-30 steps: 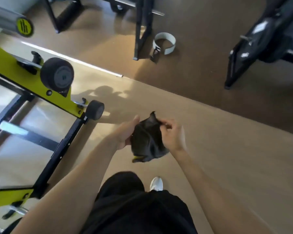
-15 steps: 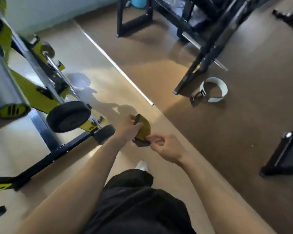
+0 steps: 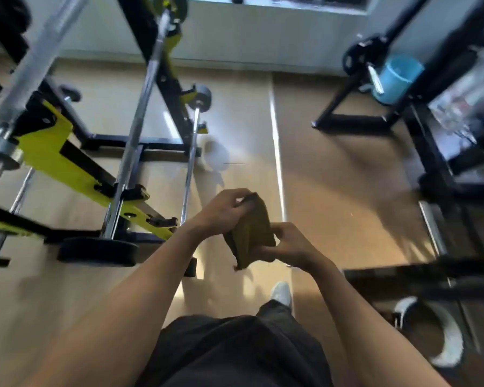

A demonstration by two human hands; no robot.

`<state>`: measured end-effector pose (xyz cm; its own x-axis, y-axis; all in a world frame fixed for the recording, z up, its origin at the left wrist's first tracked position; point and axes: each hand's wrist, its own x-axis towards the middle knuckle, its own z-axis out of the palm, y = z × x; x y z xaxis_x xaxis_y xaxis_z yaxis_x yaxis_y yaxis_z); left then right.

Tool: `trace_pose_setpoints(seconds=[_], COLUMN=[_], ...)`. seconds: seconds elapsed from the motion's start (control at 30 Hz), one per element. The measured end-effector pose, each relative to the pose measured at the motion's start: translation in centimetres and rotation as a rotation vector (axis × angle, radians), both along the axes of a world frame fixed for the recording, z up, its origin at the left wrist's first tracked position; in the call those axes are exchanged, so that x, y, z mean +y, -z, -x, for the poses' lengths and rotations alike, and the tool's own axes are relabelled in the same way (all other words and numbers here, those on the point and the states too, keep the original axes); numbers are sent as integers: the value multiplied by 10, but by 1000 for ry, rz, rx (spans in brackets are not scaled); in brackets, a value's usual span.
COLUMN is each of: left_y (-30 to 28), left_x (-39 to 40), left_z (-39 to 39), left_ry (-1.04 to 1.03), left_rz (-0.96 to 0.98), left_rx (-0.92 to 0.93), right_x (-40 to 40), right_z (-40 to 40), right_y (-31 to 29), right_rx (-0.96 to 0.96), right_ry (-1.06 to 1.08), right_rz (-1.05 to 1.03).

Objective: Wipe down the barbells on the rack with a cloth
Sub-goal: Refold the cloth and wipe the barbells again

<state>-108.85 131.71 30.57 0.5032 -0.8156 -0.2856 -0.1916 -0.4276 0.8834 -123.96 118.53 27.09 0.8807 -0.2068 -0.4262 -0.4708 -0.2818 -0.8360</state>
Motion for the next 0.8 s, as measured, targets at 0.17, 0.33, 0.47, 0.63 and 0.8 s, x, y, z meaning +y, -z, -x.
trace_pose_setpoints(seconds=[0.17,0.33,0.47,0.63,0.8], left_y=[10,0,-5,-25,-49], left_x=[-33,-38,-41,-39,-30], left_z=[-42,-77,-126,-187,-230], left_ry=[-580,-1011,-1338,-1541,-1675], left_rz=[-40,-39,224,411,409], left_rx=[-34,-33,230,326,203], right_x=[-99,-143,-129,-97,-95], right_z=[-80,-183,-261,-344,-427], right_y=[-16,-32,-35,-59,-105], right_rx=[15,124,218,232,193], right_ry=[-205,-397,-227,-85,-211], right_rz=[-241,-672,-1067,-1078,-984])
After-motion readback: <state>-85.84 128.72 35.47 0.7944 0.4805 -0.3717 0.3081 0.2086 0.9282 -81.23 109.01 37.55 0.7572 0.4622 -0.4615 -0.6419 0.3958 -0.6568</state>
